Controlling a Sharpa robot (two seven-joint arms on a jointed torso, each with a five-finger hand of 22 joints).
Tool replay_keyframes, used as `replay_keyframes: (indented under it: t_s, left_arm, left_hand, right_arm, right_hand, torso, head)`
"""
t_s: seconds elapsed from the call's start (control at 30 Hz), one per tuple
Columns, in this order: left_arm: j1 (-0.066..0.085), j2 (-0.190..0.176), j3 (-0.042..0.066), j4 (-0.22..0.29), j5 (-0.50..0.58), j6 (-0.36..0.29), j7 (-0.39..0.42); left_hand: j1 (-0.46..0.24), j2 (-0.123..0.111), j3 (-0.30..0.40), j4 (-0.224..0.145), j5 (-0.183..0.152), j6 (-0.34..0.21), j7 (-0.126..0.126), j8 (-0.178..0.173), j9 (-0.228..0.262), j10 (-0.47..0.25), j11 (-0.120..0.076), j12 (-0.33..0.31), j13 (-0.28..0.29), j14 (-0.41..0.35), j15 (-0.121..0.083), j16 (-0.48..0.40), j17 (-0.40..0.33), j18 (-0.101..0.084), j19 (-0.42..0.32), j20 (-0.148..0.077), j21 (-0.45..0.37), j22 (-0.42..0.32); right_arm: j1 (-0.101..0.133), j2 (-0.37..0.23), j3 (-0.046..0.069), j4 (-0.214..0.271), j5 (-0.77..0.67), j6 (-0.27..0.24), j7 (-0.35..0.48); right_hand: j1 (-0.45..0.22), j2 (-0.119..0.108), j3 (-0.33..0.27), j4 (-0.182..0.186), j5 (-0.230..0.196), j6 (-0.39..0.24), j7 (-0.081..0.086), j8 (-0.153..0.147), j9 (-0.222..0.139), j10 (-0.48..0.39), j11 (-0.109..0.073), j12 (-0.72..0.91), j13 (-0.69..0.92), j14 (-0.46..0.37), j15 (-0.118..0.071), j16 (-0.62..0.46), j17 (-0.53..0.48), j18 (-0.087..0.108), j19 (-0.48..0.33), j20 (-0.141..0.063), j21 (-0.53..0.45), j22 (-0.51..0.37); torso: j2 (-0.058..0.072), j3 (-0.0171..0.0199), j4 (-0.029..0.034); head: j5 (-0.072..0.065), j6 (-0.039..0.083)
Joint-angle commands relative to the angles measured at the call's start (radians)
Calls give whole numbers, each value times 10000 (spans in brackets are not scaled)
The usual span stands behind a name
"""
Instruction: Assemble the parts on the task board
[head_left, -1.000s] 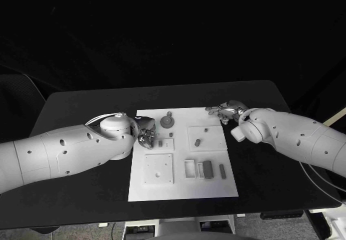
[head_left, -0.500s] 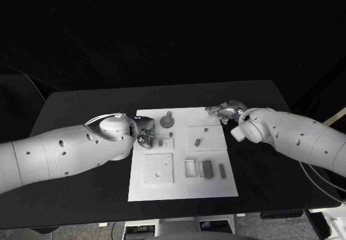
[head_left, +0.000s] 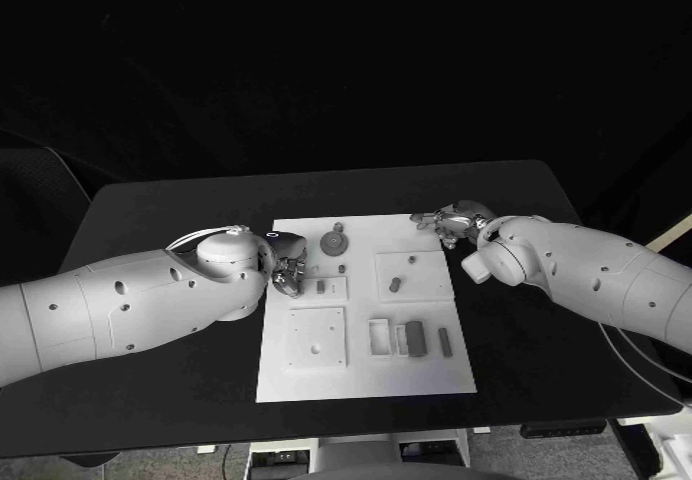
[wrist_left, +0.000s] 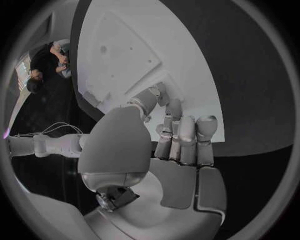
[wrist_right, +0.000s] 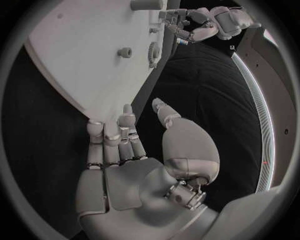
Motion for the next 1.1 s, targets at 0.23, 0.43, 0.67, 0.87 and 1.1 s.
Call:
replay_keyframes:
  t_s: [0.23,0.43,0.67,0.87,1.1]
  left_arm:
    - [-18,36,-16,42,-64,244,-81]
    - [-19,52,-16,68,-53,259,-67]
    - [-21,57,-17,82,-49,257,-66]
    - [-21,75,-18,88,-49,271,-62]
    - [-21,88,-18,75,-49,282,-52]
  left_hand:
    - [-58,93,40,-17,15,319,207,69,16,209,110,40,15,-19,-38,16,-10,363,22,-54,-7,-11]
    - [-68,95,38,-12,15,328,206,73,18,218,109,43,17,-18,-38,17,-12,361,23,-53,-7,-12]
    - [-82,99,34,-6,14,339,205,77,20,230,107,48,18,-17,-38,17,-13,359,25,-52,-6,-12]
    - [-86,102,34,-5,15,344,205,79,21,235,106,50,19,-16,-38,17,-14,359,25,-51,-6,-13]
    - [-87,106,35,-5,16,348,204,81,22,240,105,52,20,-16,-38,17,-16,359,26,-51,-6,-13]
  right_arm:
    - [-6,6,0,11,-82,180,40]
    - [-6,8,0,4,-82,187,39]
    - [-7,19,0,0,-83,190,38]
    - [-7,33,0,-12,-83,196,38]
    - [-7,37,0,-16,-84,200,37]
  right_hand:
    - [-102,29,-78,9,3,24,79,-42,-10,14,22,-58,-16,5,-47,-62,-15,284,60,-34,1298,4]
    - [-103,29,-78,9,3,24,79,-42,-10,14,22,-59,-16,5,-47,-62,-15,284,60,-34,1298,4]
    - [-104,29,-79,10,3,23,79,-42,-10,14,22,-59,-17,4,-47,-62,-15,284,60,-33,1298,4]
    - [-106,29,-79,11,3,23,79,-42,-11,13,23,-59,-18,4,-47,-63,-15,284,59,-33,1297,3]
    - [-109,29,-80,12,3,22,79,-43,-12,13,23,-59,-19,4,-47,-63,-15,284,59,-33,1297,3]
  torso:
    - [-1,7,0]
    - [1,8,-5]
    - [2,8,-4]
    - [3,4,-1]
    - [4,-1,0]
  head:
    - [-19,-8]
    - [-16,-10]
    - [-23,-18]
    - [-31,-35]
    - [-27,-32]
